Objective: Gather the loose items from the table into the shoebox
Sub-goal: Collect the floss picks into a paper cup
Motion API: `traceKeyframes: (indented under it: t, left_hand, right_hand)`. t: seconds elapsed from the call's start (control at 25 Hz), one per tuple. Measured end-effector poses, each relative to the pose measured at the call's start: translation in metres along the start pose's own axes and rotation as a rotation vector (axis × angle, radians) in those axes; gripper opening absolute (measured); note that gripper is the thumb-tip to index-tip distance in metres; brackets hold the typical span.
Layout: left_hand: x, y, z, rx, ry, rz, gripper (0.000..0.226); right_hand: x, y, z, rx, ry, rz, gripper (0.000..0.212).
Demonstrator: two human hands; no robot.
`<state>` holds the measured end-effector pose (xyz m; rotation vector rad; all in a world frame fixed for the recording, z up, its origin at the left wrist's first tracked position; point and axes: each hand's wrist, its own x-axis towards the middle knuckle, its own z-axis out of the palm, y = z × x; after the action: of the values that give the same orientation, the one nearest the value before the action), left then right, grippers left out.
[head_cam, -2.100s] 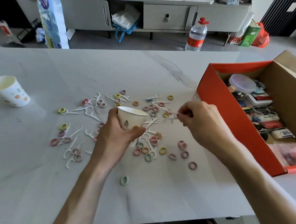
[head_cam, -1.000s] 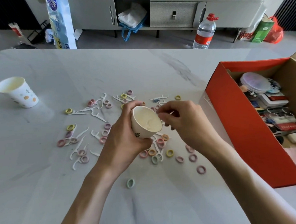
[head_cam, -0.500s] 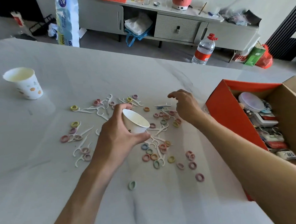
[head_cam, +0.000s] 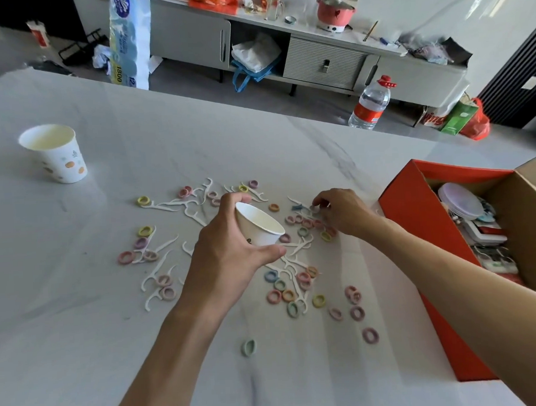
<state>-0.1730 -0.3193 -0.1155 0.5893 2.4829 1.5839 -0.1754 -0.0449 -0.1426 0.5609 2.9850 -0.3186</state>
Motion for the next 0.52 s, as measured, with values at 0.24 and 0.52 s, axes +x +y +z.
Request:
traceKeyframes:
  t: [0.24,0.52]
  left_hand:
    - [0.000,0.001,-0.002,0.002,-0.004,-0.017,0.071]
    - [0.001,-0.001,-0.004,0.014,-0.015,-0.024,0.071]
  right_hand:
    - [0.010,-0.015,-0.001,-0.043,-0.074,0.058,0.029]
    - [0.007,-0.006,-0.005,0.077,-0.148,0.070,0.023]
